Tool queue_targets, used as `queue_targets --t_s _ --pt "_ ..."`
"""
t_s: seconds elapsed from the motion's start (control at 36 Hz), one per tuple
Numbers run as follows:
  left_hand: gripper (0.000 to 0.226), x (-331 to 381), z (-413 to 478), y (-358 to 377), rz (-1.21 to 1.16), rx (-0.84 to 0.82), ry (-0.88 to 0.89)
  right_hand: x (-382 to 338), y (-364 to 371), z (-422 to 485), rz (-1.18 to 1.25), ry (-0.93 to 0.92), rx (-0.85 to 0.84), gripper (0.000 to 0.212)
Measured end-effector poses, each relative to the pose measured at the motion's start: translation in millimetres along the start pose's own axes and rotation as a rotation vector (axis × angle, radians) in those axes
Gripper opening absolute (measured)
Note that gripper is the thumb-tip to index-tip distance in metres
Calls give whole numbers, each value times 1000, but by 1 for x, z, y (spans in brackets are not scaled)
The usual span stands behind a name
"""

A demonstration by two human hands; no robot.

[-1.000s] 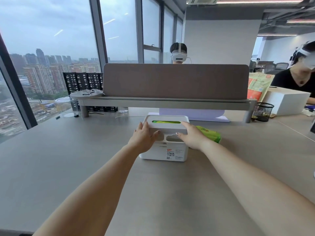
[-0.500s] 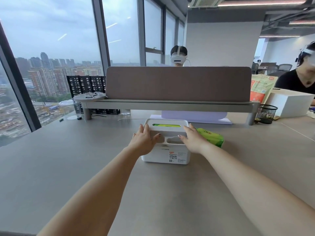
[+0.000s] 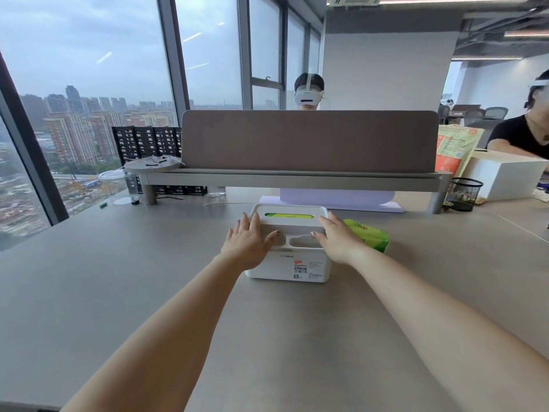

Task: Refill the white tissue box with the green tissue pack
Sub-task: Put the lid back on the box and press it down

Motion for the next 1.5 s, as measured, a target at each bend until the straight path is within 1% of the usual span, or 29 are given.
queue_targets --t_s 0.14,0.22,0.31,0.44,0.53,0.61,0.72,0.86,0.97,1.11,1.25,1.5 --pt "76 2 2 -3 162 19 26 -7 -1 -1 -157 -49 49 61" --pt "75 5 6 -6 211 26 75 -14 2 0 -195 -89 38 67" --pt "72 6 10 -5 238 15 137 -17 5 3 -227 -90 20 68" --pt "63 0 13 0 205 28 205 -19 5 0 -264 -88 38 63" --pt "59 -4 13 6 154 60 204 -18 10 -1 -268 -106 53 60" --pt "58 -4 13 9 162 74 201 -16 11 0 -253 -116 69 59" --pt "60 -4 14 5 223 34 215 -13 9 5 -255 -126 40 64" --pt "62 5 31 -8 206 22 173 -15 -1 25 -179 -78 -3 70" --pt "61 15 50 -9 234 -74 160 -19 0 41 -203 -13 -46 73" --pt "64 17 74 -7 312 -159 150 -24 2 60 -265 -3 -83 74" --pt "67 13 83 -2 320 -163 179 -20 4 67 -272 -15 -73 77" --pt "66 13 87 -3 314 -201 167 -22 3 67 -285 -18 -85 71"
Point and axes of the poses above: each hand's wrist, its own z-axis towards the middle knuckle, its own y-axis out of the palm, x = y × z, the point moved 1 cm from there along z, towards the middle knuckle, and after that the axes turned 1 degree about -x, right-handed, at the moved point
